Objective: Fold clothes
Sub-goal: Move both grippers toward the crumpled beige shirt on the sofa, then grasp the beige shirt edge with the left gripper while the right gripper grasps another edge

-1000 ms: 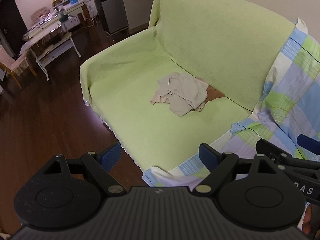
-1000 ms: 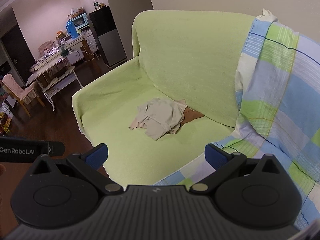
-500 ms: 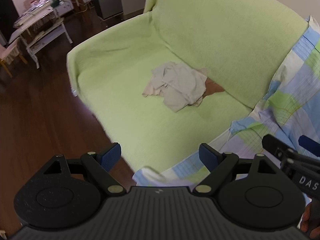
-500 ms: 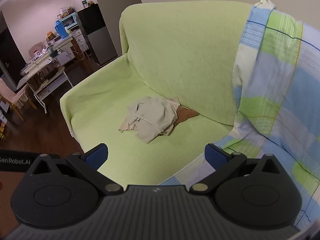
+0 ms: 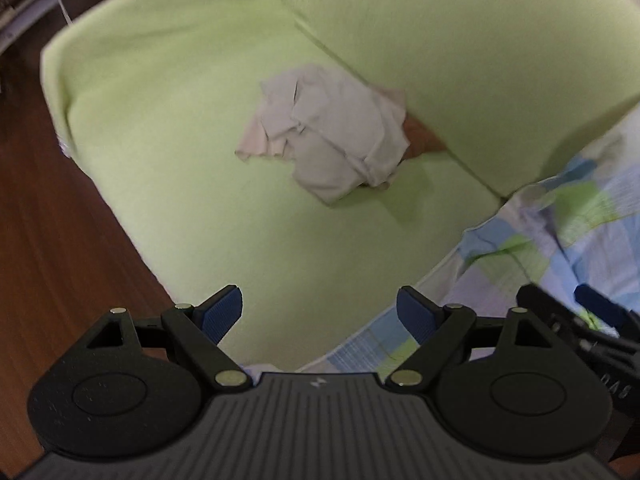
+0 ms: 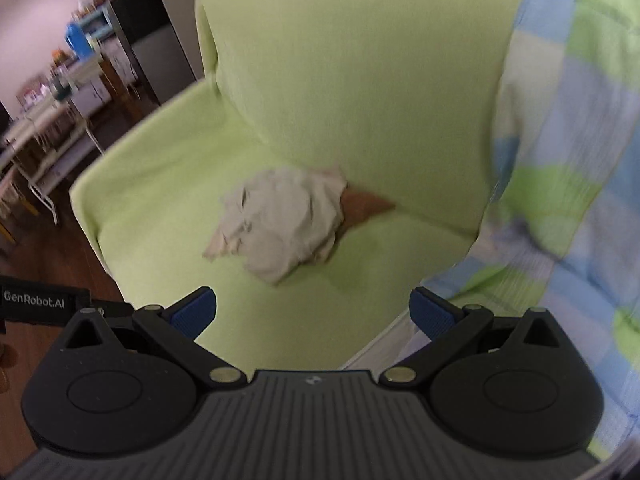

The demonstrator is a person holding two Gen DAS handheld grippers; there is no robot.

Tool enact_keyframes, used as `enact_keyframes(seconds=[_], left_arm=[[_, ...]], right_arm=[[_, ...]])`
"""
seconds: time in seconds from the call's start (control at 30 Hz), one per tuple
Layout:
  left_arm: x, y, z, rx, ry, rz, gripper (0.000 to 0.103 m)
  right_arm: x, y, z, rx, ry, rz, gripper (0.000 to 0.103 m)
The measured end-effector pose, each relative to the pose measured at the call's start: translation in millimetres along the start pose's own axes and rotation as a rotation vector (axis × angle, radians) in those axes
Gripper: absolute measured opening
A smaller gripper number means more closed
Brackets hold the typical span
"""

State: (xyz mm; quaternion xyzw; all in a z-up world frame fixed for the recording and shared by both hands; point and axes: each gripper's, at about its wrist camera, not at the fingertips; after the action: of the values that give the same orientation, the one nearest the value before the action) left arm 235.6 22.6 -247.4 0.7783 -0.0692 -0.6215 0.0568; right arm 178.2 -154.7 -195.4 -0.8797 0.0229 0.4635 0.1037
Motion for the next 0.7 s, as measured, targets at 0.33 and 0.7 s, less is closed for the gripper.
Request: enact_keyframes(seconds=[0.33, 0.7], left_arm=[[140, -30, -65, 0.009, -0.044, 0.112, 0.083], [226, -12, -139, 0.072, 0.123, 0.273, 0.070]], right_arm=[[143, -26, 37, -0.031, -0.110, 0.047, 0.086], [235, -40, 15, -0.236, 0.064, 0.155, 0.072]])
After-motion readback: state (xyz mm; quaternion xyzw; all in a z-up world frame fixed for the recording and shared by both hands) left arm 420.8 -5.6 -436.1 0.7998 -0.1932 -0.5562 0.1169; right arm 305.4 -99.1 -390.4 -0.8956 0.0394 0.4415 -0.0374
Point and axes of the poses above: each gripper's, at about its wrist camera, not at the fingertips, and x roughly the way its jaws point, y to its right, z to its underside, and after that the axes turned 1 degree about z, right-handed
